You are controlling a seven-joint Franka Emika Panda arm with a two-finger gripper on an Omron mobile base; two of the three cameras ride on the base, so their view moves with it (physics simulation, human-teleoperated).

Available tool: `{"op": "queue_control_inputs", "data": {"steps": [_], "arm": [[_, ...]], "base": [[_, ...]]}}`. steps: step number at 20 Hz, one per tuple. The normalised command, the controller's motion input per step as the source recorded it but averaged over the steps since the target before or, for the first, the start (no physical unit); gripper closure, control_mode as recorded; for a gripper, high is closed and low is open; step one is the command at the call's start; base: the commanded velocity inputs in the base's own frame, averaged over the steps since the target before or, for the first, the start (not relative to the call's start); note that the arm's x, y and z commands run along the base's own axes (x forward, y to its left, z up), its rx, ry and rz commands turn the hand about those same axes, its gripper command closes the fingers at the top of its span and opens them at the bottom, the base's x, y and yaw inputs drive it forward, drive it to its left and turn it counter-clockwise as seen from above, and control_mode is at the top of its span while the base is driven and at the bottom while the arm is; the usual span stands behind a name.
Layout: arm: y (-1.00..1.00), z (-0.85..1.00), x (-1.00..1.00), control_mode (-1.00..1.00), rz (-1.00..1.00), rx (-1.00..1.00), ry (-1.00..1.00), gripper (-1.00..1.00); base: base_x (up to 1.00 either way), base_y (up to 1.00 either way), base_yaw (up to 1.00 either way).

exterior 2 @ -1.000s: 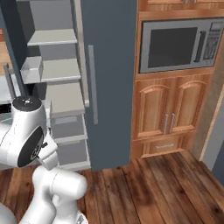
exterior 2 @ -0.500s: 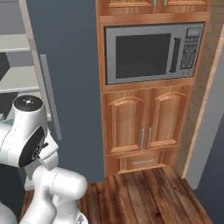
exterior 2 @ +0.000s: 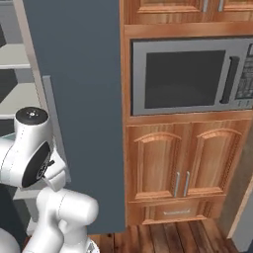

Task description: Take the squash and mushroom out of the freezer and place them in the tupperware container on the counter. Then put the tupperware containing the vegetables back in the freezer.

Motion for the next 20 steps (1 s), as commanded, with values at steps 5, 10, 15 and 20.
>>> {"op": "queue_control_inputs", "data": {"steps": [5, 10, 15, 20], "arm": [[0.0, 0.0, 0.0, 1.0, 0.0, 0.0, 0.0, 1.0], [0.0, 0.0, 0.0, 1.0, 0.0, 0.0, 0.0, 1.0], [0.0, 0.0, 0.0, 1.0, 0.0, 0.0, 0.0, 1.0], [0.0, 0.0, 0.0, 1.0, 0.0, 0.0, 0.0, 1.0]], "base": [[0.18, 0.04, 0.29], [0.32, 0.02, 0.31], [0.58, 0.0, 0.28], [0.23, 0.21, 0.15]]}}
